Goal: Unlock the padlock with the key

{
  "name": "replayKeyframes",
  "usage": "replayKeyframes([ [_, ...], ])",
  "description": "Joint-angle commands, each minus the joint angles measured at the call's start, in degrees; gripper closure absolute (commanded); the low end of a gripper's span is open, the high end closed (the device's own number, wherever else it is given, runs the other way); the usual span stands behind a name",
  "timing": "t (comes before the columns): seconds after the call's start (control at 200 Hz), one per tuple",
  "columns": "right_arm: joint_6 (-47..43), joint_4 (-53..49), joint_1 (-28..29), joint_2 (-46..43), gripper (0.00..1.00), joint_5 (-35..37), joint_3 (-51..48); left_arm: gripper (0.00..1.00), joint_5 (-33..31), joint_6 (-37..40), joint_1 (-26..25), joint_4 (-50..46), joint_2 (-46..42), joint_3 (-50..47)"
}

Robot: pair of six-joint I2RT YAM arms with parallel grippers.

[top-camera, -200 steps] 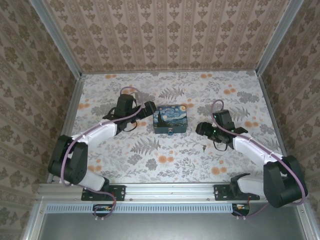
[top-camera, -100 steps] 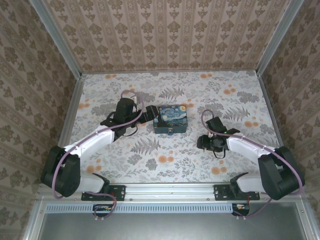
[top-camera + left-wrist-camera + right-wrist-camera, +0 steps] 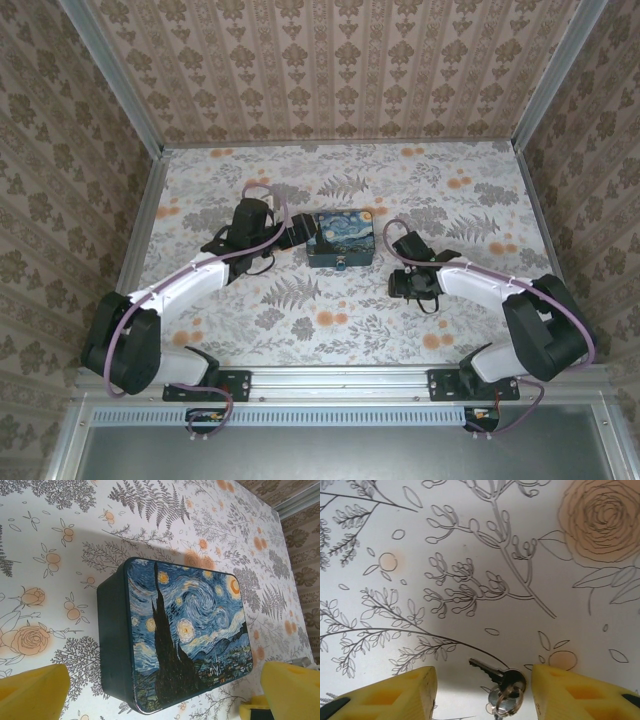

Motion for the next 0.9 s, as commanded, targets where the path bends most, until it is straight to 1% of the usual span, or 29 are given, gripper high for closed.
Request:
replayKeyframes([
  [0.0,0.85,-2.96,1.23,0.62,0.46,2.12,0.57,0.0,1.09,0.34,-0.11,-0.58,-1.34,-0.35],
  [0.24,2.0,-2.01,2.37,3.6,0.5,1.25,0.42,0.0,1.26,0.46,-0.1,-0.87,-1.51,-0.22],
  [0.45,2.63,-1.49,3.95,6.09,0.6,1.39,0.88,0.0,1.0,0.23,-0.11,-1.08,-2.17,-0.7],
  [0.625,3.84,-0.65,5.01,5.59,0.67,1.49,-0.39,0.0,1.0,0.14,-0.11,-1.27,-2.39,-0.61],
  [0.765,4.79,0.32,5.56,5.05,0.76,0.95,-1.38,0.0,0.85,0.0,-0.11,-1.43,-2.31,-0.43],
  [0.895,5.71,2.13,5.57,4.22,0.88,-0.72,-2.57,0.0,0.82,-0.24,-0.11,-1.37,-2.04,-0.34],
])
